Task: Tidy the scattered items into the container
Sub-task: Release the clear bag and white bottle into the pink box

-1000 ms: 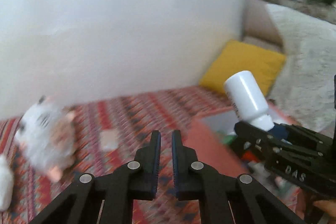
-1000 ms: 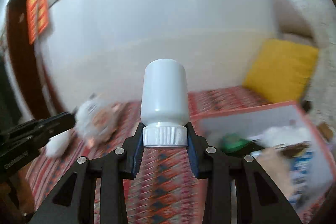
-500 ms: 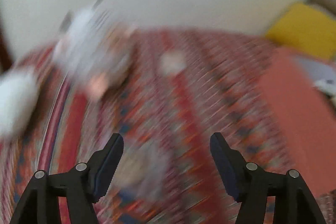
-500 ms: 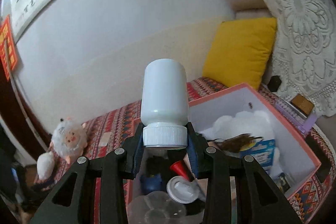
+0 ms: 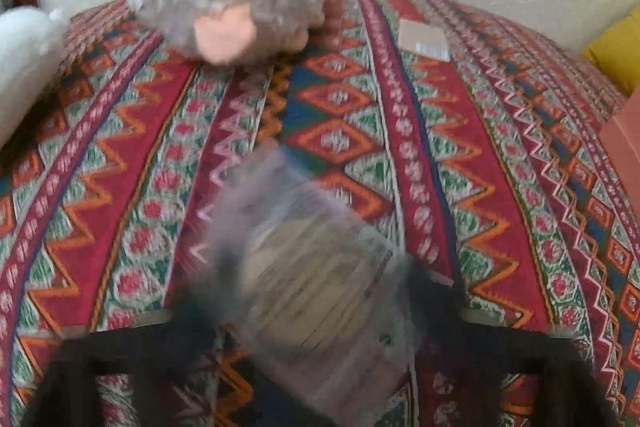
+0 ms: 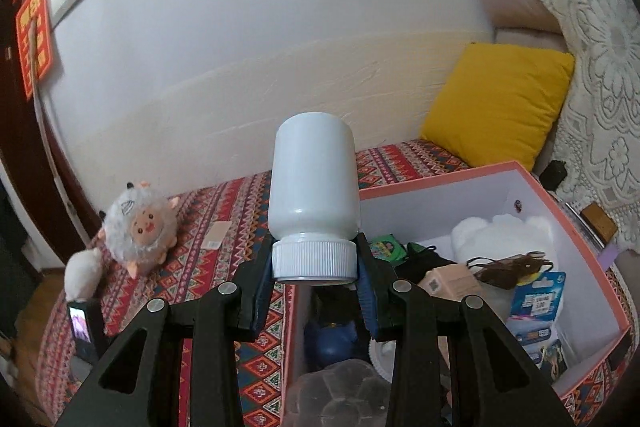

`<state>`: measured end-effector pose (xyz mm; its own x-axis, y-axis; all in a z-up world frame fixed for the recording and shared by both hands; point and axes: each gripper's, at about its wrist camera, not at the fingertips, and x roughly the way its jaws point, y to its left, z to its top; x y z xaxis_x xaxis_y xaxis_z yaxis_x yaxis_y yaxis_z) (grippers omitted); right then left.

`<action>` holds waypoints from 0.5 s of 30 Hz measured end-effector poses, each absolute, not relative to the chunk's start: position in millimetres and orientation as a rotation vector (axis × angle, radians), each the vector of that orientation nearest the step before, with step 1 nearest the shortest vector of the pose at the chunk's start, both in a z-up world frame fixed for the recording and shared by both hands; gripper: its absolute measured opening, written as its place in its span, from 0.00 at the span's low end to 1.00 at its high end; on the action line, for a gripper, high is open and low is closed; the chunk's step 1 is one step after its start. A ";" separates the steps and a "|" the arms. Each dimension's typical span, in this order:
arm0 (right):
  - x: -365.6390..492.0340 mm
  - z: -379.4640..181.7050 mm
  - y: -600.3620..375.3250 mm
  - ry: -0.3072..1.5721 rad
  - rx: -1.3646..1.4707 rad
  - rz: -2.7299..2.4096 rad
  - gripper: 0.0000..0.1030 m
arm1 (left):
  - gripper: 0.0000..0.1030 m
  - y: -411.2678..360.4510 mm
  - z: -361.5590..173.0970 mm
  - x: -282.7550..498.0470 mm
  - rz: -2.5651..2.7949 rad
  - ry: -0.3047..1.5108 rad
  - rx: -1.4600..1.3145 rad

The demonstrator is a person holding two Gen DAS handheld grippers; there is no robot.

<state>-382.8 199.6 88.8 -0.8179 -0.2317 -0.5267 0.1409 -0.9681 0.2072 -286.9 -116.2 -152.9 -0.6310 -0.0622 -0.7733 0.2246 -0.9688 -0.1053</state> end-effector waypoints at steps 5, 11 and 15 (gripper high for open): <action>-383.0 89.1 194.8 -0.226 0.834 -2.804 0.37 | 0.16 -112.8 -144.5 -257.1 -2.797 0.322 1.252; -381.7 90.5 192.2 -0.219 0.818 -2.801 0.37 | 0.15 -86.5 -107.6 -230.8 -2.948 0.342 1.184; -375.8 95.1 202.1 -0.233 0.799 -2.815 0.37 | 0.15 -58.7 -66.1 -222.3 -3.055 0.289 1.088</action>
